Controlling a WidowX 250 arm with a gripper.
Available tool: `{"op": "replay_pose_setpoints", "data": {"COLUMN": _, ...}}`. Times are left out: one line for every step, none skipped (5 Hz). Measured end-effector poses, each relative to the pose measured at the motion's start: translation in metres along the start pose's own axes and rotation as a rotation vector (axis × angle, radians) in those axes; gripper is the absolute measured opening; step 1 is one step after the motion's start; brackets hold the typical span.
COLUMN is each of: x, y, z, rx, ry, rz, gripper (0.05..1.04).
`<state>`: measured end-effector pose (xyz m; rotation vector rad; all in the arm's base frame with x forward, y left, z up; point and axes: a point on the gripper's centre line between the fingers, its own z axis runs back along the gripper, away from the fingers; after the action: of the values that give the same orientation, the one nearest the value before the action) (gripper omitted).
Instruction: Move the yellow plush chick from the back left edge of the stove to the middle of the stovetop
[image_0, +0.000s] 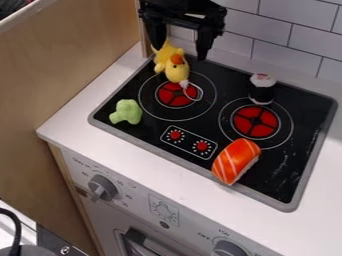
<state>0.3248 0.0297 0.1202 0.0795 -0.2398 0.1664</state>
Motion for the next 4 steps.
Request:
{"op": "replay_pose_setpoints", "data": {"x": 0.009, "y": 0.011, "z": -0.016, "rx": 0.042, "ry": -0.025, "rz": 0.063, "gripper": 0.999}}
{"op": "replay_pose_setpoints", "data": {"x": 0.021, "y": 0.023, "z": -0.029, "rx": 0.072, "ry": -0.034, "rz": 0.103, "gripper": 0.999}}
{"op": "replay_pose_setpoints", "data": {"x": 0.028, "y": 0.032, "z": -0.045, "rx": 0.108, "ry": -0.034, "rz": 0.126, "gripper": 0.999}}
{"op": "replay_pose_setpoints", "data": {"x": 0.029, "y": 0.038, "z": -0.049, "rx": 0.118, "ry": -0.037, "rz": 0.131, "gripper": 0.999}}
